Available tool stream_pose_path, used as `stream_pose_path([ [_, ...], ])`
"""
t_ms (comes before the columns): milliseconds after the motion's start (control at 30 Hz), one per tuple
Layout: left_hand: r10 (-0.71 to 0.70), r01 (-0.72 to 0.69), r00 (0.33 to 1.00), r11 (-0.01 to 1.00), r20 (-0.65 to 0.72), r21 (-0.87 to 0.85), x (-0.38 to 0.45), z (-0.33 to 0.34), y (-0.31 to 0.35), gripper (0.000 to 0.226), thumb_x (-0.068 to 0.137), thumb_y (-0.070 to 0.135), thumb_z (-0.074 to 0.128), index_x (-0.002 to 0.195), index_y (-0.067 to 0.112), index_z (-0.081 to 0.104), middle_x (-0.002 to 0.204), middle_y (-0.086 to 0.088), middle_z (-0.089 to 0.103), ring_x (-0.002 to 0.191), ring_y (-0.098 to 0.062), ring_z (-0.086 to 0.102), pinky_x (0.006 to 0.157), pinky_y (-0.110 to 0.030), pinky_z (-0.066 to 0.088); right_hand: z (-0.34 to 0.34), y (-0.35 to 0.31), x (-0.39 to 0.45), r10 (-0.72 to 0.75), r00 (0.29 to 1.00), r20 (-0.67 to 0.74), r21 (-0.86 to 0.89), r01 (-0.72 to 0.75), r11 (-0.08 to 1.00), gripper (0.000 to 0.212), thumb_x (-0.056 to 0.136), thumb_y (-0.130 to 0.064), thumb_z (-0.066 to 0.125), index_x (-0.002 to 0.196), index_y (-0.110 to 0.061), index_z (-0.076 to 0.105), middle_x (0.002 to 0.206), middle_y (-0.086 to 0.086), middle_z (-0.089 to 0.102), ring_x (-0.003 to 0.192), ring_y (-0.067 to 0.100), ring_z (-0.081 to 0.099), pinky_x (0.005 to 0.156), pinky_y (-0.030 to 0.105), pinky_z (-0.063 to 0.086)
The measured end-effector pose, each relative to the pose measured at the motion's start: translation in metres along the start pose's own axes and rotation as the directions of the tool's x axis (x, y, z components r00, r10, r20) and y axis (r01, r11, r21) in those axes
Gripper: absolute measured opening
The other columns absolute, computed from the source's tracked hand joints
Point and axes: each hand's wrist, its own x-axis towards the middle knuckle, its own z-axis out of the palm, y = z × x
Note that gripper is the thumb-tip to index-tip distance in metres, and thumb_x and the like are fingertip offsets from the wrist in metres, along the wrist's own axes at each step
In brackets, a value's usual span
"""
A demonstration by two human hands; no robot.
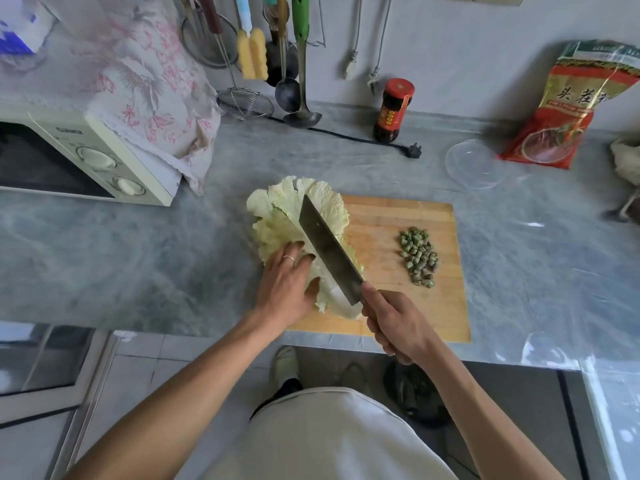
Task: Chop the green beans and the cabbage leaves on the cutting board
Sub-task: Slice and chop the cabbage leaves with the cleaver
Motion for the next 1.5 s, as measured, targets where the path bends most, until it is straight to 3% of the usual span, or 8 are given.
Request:
stream_pose_path([
  [133,-0.043,0.030,0.987,0.996,0.155,0.089,-0.029,0.022,0.028,0.081,0.085,0.066,0.036,0.135,0.006,0.056,0.147,-0.019,0.048,0.137,-0.037,0.044,0.107,-0.053,0.039,-0.006,0.014,-0.010,0.030,1.000,0.003,-0.028,-0.030,0.999,0.059,0.101,-0.057,0.038,0.077,-0.007,0.058,0.051,-0.001,0.052,0.038,0.015,0.045,0.041,0.029,0.038],
  [267,-0.133,0.113,0.934,0.990,0.333,0.079,-0.033,0.028,0.040,0.106,0.078,0.080,0.010,0.157,0.009,0.018,0.165,-0.014,0.010,0.152,-0.034,0.008,0.120,-0.051,0.010,-0.012,0.020,-0.014,-0.030,1.000,-0.008,-0.119,0.029,0.992,0.063,0.101,-0.057,0.038,0.076,-0.003,0.061,0.054,-0.007,0.055,0.035,0.004,0.047,0.047,0.025,0.039],
  [633,-0.233,0.224,0.937,0.972,0.259,0.065,-0.031,0.034,0.056,0.113,0.069,0.083,0.013,0.157,0.012,0.019,0.166,-0.009,0.011,0.152,-0.030,0.007,0.119,-0.055,0.015,-0.027,0.040,-0.023,-0.058,0.997,0.043,-0.209,0.066,0.976,0.073,0.100,-0.059,0.034,0.088,0.008,0.060,0.068,0.019,0.062,0.040,0.018,0.051,0.041,0.029,0.044],
  [833,-0.274,0.262,0.923,0.962,0.269,0.080,-0.033,0.038,0.063,0.116,0.068,0.083,0.010,0.157,0.010,0.014,0.166,-0.009,0.006,0.152,-0.031,0.005,0.118,-0.055,0.015,-0.028,0.044,-0.020,-0.140,0.988,0.067,-0.256,0.152,0.955,0.070,0.104,-0.054,0.031,0.090,0.009,0.059,0.077,0.028,0.064,0.051,0.027,0.052,0.059,0.041,0.049],
  [900,-0.285,0.272,0.919,0.958,0.273,0.085,-0.033,0.040,0.064,0.116,0.068,0.084,0.010,0.157,0.011,0.013,0.167,-0.008,0.005,0.152,-0.031,0.004,0.118,-0.055,0.015,-0.027,0.046,-0.017,-0.159,0.982,0.102,-0.298,0.183,0.937,0.067,0.104,-0.052,0.027,0.093,0.005,0.059,0.077,0.025,0.062,0.058,0.035,0.054,0.059,0.043,0.047],
  [1000,-0.296,0.281,0.915,0.955,0.272,0.094,-0.032,0.042,0.065,0.115,0.069,0.085,0.010,0.158,0.011,0.013,0.167,-0.007,0.005,0.153,-0.031,0.004,0.119,-0.056,0.015,-0.025,0.051,-0.013,-0.144,0.985,0.090,-0.356,0.167,0.919,0.068,0.096,-0.061,0.022,0.090,-0.004,0.058,0.071,0.014,0.056,0.064,0.029,0.052,0.064,0.038,0.044],
  [1133,-0.296,0.274,0.920,0.954,0.258,0.119,-0.033,0.046,0.065,0.111,0.075,0.084,0.016,0.157,0.009,0.015,0.166,-0.010,0.009,0.152,-0.033,0.007,0.119,-0.056,0.017,-0.023,0.058,-0.010,-0.188,0.978,0.087,-0.414,0.207,0.887,0.062,0.099,-0.059,0.022,0.083,-0.008,0.053,0.075,0.013,0.057,0.072,0.030,0.055,0.069,0.038,0.043],
  [1500,-0.274,0.270,0.941,0.962,0.199,0.050,-0.038,0.057,0.064,0.104,0.080,0.078,0.020,0.157,0.009,0.018,0.165,-0.010,0.013,0.152,-0.034,0.007,0.118,-0.055,0.014,-0.021,0.064,0.002,-0.179,0.978,0.111,-0.436,0.209,0.875,0.059,0.100,-0.055,0.022,0.086,-0.007,0.053,0.077,0.013,0.057,0.072,0.028,0.053,0.069,0.036,0.040],
])
